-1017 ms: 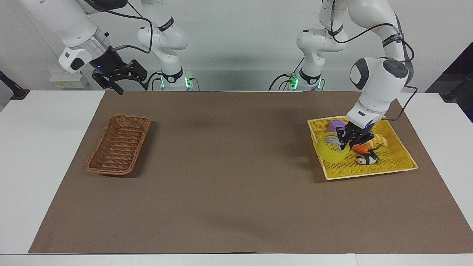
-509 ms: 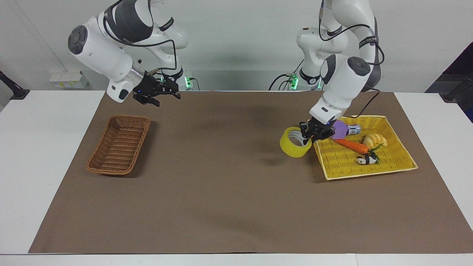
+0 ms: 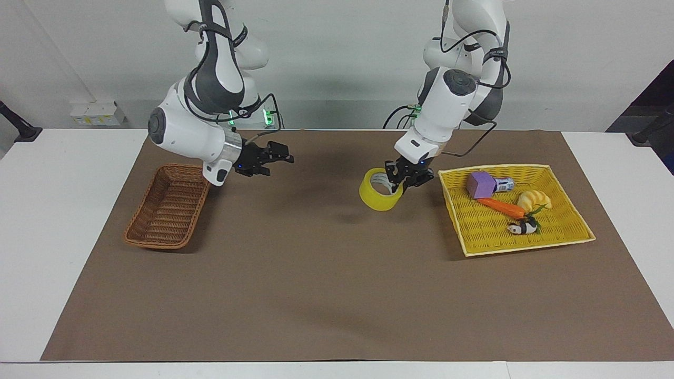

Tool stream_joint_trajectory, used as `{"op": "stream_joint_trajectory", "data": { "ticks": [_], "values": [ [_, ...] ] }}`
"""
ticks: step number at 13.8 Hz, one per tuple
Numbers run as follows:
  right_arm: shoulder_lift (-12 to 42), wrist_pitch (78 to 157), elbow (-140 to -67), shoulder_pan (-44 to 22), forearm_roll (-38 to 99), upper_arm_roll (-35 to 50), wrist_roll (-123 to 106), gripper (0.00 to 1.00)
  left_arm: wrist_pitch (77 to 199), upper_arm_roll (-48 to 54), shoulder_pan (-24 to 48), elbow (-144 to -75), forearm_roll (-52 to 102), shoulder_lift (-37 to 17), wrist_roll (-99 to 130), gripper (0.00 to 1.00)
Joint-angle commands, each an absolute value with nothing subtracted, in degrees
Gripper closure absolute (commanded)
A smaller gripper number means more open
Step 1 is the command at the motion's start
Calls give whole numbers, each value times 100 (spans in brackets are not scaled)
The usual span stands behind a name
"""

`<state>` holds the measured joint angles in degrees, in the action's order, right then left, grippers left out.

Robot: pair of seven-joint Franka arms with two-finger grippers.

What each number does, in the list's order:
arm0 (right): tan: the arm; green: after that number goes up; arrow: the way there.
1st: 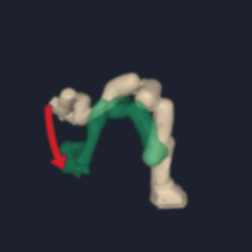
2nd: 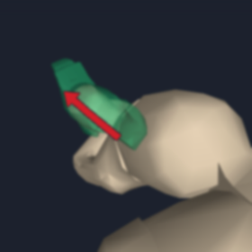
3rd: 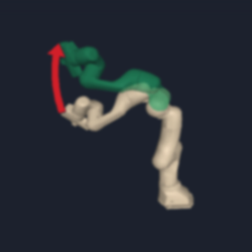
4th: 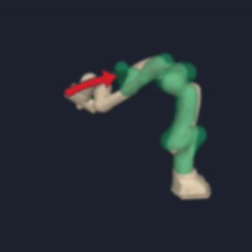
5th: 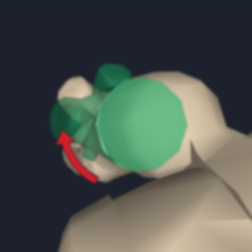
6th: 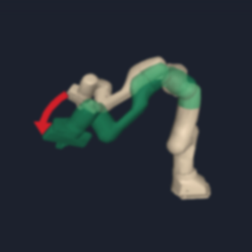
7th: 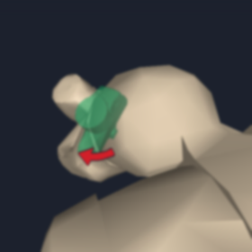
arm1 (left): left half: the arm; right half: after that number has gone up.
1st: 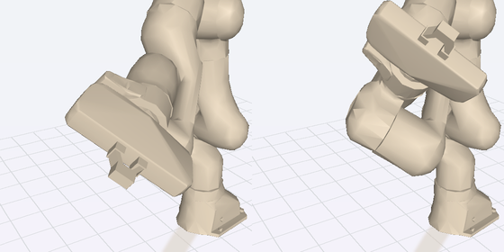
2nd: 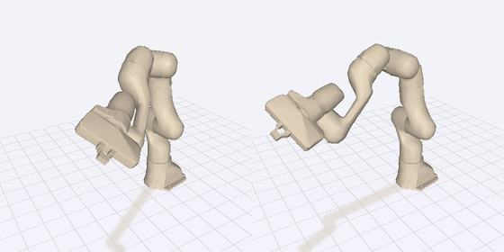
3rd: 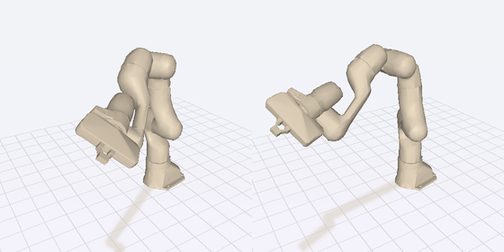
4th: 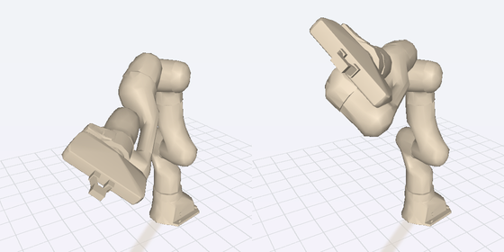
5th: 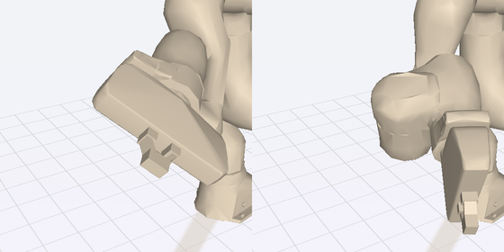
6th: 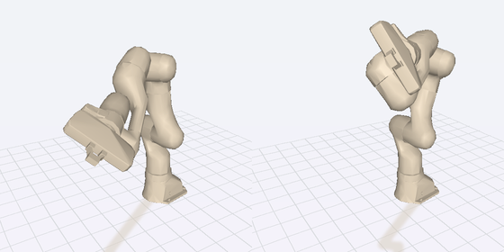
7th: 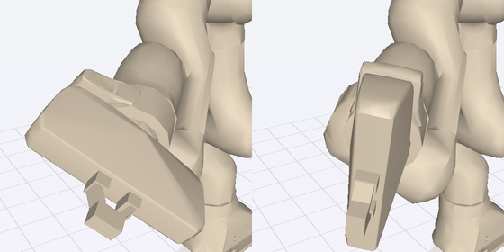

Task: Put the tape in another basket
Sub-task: 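Lift the tape with the left gripper while the right gripper reaches toward it, then grasp the tape with the right gripper and open the left gripper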

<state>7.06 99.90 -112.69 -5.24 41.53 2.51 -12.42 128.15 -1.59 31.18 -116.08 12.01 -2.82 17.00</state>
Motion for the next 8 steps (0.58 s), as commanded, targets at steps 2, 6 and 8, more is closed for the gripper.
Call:
{"op": "stream_joint_trajectory", "data": {
  "ticks": [2,6,8],
  "values": [
    [1079,10143,-11443,-536,5166,229,-2152,0,12999,-264,3313,-11681,1327,-229,1881,100],
    [1520,10370,-11426,-597,6421,237,-2785,0,12999,-264,3349,-11672,1424,-237,1890,100],
    [1521,10721,-11426,-913,6818,237,-2760,0,12999,-264,3366,-11672,1433,-229,1907,100]
  ]
}}
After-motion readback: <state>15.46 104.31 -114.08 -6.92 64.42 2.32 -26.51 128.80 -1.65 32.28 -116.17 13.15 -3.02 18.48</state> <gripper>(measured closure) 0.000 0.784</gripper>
